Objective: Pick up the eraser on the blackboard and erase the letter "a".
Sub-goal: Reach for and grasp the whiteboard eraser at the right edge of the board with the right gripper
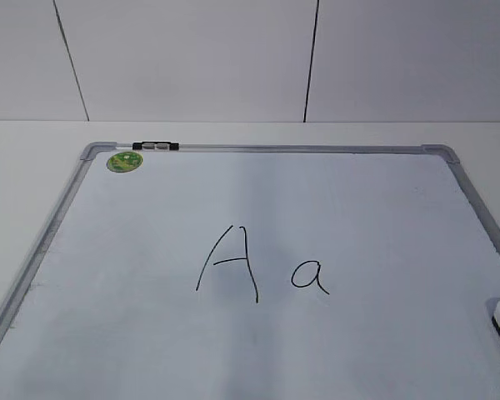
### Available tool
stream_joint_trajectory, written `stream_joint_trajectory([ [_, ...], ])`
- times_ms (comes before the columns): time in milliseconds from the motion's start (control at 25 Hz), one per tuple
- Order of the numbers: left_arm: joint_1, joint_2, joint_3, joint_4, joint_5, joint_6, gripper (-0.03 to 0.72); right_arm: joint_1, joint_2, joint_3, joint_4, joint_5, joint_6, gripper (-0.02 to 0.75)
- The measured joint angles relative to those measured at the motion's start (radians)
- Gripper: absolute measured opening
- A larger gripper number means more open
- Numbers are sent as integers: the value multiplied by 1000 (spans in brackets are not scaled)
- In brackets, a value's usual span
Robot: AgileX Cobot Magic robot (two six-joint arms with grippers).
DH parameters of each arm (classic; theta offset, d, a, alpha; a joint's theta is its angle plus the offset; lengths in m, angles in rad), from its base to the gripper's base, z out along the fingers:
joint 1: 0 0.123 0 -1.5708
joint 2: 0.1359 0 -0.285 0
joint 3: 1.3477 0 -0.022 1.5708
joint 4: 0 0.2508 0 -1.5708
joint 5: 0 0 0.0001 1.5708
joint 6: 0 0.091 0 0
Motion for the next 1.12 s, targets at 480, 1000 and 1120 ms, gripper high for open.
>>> stream_joint_trajectory([
  [480,-4,0,0,0,0,0,497,0,0,0,21,0,31,592],
  [1000,-32,0,0,0,0,0,497,0,230,0,32,-11,46,592],
  [1120,-45,0,0,0,0,0,497,0,279,-14,34,-45,42,592],
])
